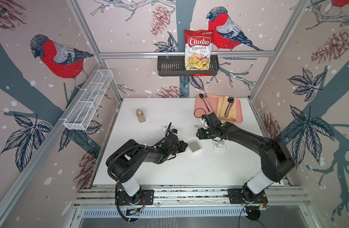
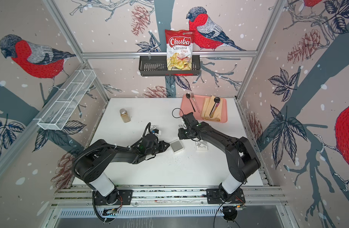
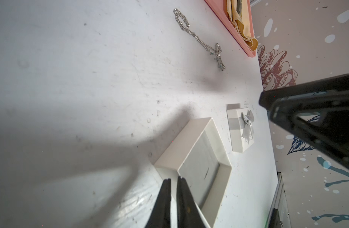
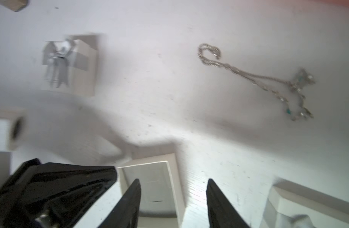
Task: Take the necklace out of the lift-off lid jewelry box
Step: Place the inner lining in the jewelry box.
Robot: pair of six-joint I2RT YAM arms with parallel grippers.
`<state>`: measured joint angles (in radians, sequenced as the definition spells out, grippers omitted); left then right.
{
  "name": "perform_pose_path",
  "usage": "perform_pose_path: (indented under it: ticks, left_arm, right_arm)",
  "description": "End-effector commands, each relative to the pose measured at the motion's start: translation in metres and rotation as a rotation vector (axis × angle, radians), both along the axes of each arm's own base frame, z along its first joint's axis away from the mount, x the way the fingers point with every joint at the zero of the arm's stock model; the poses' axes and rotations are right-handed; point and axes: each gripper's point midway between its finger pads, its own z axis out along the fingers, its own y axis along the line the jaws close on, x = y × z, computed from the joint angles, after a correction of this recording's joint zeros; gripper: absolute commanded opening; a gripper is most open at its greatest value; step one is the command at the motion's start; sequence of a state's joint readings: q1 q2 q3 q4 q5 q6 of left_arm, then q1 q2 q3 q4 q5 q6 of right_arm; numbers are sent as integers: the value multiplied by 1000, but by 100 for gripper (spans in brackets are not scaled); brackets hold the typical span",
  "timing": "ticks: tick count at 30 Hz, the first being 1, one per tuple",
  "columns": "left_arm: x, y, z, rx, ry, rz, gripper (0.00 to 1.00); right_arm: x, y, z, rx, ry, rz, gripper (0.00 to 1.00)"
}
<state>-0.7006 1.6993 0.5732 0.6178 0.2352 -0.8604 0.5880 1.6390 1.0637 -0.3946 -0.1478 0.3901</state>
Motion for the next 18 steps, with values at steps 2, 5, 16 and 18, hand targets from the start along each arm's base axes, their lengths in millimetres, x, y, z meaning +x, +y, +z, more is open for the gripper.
perform_pose_path:
  ticks: [2, 5, 16, 18]
  left_arm:
    - [5, -4, -1, 4, -8, -29, 13]
    - [5, -3, 0, 2, -9, -27, 13]
    - [8, 3, 15, 46, -60, -33, 18]
    - [8, 2, 17, 52, -66, -41, 19]
  right_arm:
    - [-6, 6, -9, 111, 77, -1, 56]
    - [-4, -1, -3, 96, 57, -40, 56]
    - [-14, -126, -9, -167, 32, -321, 79]
    - [-21, -135, -16, -160, 64, -331, 81]
